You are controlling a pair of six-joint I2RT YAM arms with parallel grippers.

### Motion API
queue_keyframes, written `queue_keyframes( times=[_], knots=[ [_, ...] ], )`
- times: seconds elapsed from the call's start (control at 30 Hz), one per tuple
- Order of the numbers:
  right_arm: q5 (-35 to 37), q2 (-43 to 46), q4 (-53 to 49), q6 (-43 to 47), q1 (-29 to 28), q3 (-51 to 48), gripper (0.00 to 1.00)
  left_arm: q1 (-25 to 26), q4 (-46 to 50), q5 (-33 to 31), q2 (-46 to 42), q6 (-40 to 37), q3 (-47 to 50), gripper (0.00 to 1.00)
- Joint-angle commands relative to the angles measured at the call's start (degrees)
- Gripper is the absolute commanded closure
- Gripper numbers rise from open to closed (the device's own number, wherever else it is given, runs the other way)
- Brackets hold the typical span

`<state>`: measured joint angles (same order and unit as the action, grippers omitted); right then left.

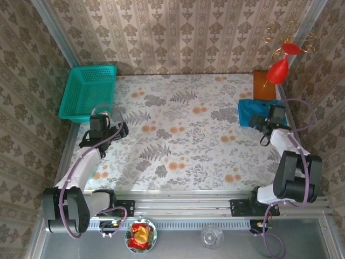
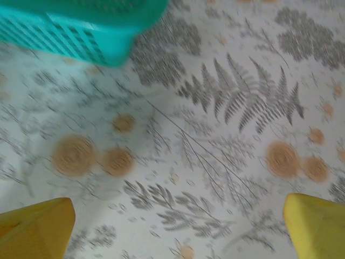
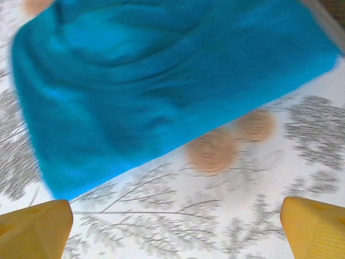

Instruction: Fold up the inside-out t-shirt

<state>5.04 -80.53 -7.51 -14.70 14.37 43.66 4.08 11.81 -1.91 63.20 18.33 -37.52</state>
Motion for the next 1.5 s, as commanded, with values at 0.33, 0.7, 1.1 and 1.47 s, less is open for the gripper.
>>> queue_keyframes(
  times=[0.33,0.7,1.1,1.47],
  knots=[
    [-2.15,1.17,43.01,8.9,-11.49,-16.91,0.0,3.03,-35.03,-5.86,7.73,-20.9,9.42,0.0],
    [-1.24,-7.11,57.58,11.54,-14.34,-20.83,0.0,-3.93,-56.38,3.77,17.23,-21.94,14.48,0.0],
    [-0.69,-6.92,56.56,11.88,-14.63,-20.47,0.0,-6.54,-66.1,11.54,25.97,-21.49,15.95,0.0],
    [0.06,-7.01,56.24,12.3,-15.16,-20.28,0.0,-3.45,-67.05,5.95,25.88,-23.44,16.49,0.0]
  ],
)
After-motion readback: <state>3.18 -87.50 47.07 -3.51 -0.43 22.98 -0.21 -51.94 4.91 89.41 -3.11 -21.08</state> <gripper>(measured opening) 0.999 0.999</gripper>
